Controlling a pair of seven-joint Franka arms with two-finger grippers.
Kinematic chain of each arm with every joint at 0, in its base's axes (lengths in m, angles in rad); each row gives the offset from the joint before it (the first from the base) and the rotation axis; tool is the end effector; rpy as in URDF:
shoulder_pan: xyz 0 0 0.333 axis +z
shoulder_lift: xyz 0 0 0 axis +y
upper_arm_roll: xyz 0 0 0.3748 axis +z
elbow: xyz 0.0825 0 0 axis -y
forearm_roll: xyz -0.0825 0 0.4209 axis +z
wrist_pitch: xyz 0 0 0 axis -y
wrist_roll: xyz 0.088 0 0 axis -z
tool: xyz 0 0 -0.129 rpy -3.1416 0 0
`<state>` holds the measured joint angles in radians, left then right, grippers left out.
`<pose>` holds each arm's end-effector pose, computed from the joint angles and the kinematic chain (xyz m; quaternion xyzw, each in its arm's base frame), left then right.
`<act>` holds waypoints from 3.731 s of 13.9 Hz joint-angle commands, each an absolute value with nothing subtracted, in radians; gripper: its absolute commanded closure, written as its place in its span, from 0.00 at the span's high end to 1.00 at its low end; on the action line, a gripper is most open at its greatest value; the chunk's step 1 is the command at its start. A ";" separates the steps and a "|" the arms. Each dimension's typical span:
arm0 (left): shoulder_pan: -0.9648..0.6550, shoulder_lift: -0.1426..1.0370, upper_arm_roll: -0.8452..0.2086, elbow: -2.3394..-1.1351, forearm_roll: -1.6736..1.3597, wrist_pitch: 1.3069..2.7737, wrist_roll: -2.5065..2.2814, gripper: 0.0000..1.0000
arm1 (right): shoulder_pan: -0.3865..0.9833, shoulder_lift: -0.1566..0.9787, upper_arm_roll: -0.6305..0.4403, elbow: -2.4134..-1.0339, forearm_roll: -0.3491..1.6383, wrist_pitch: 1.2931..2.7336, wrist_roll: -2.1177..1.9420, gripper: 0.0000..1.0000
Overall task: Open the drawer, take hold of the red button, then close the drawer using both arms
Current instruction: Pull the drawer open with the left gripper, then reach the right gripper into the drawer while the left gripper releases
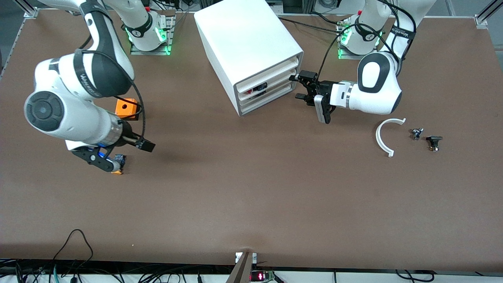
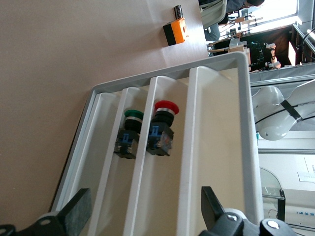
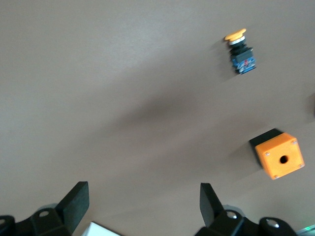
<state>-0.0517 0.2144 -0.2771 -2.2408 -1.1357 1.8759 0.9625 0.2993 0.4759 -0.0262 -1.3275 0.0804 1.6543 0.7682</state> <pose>0.4813 -0.2557 0.2971 0.8122 -0.2426 -0.0859 0.5236 0.7104 0.2131 0.4713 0.9650 -0.2494 -0.0812 0.0078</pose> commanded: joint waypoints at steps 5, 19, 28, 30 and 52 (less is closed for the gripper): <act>-0.048 0.356 -0.316 -2.230 -1.184 1.887 1.057 0.64 | 0.379 0.543 -0.032 -1.261 0.145 1.678 1.040 1.00; -0.086 0.426 -0.380 -2.241 -1.256 1.887 1.163 0.45 | 0.469 0.600 -0.032 -1.232 0.189 1.796 1.285 1.00; -0.040 0.445 -0.371 -2.188 -1.224 1.876 1.210 0.00 | 0.506 0.630 -0.032 -1.163 0.190 1.865 1.361 1.00; -0.005 0.457 -0.370 -2.107 -1.119 1.876 1.177 0.00 | 0.517 0.632 -0.032 -1.163 0.190 1.900 1.371 1.00; 0.166 0.586 -0.359 -1.508 -0.537 1.402 0.597 1.00 | 0.839 0.847 -0.041 -0.965 0.140 1.914 1.673 1.00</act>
